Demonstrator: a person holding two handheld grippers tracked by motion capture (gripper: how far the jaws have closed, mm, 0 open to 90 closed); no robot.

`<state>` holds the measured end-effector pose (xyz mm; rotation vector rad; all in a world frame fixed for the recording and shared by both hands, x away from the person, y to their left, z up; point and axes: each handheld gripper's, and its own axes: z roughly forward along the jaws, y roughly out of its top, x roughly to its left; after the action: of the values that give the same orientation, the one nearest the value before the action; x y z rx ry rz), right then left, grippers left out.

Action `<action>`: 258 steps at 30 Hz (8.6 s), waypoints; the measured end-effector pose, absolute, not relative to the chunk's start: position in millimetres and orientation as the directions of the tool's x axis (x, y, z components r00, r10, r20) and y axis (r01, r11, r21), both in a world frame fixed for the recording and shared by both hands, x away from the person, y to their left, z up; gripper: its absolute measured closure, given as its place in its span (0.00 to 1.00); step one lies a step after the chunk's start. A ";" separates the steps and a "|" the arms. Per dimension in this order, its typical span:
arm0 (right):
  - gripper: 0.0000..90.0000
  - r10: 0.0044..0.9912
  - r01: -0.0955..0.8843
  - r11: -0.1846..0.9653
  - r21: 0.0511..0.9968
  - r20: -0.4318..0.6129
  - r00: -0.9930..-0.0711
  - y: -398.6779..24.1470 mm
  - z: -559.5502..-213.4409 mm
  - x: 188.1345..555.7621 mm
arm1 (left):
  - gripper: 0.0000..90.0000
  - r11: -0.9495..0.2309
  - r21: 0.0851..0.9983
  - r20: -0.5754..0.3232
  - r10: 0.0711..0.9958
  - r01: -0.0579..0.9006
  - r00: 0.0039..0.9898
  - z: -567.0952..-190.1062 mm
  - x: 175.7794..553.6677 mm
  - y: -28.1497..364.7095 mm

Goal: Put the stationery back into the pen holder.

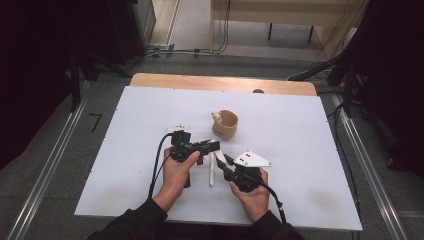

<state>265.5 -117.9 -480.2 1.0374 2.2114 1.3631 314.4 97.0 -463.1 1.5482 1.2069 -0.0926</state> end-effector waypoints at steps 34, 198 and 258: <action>0.60 0.736 0.462 0.315 0.829 0.094 -0.670 -116.7 -486.4 270.2 | 0.73 0.136 0.748 -0.558 0.660 0.650 0.504 -456.0 315.1 104.7; 0.30 0.856 0.571 0.288 0.768 0.060 -0.513 -77.4 -497.9 318.2 | 0.27 0.017 0.834 -0.298 0.856 0.551 0.424 -459.6 318.6 157.5; 0.83 0.874 0.623 0.350 0.699 -0.005 -0.486 -50.6 -503.4 343.0 | 0.28 0.010 0.823 -0.304 0.853 0.569 0.425 -464.5 317.2 158.4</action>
<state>343.0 -50.6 -503.4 1.3147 2.2409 0.9100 317.2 158.4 -464.5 1.6735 1.2542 0.3533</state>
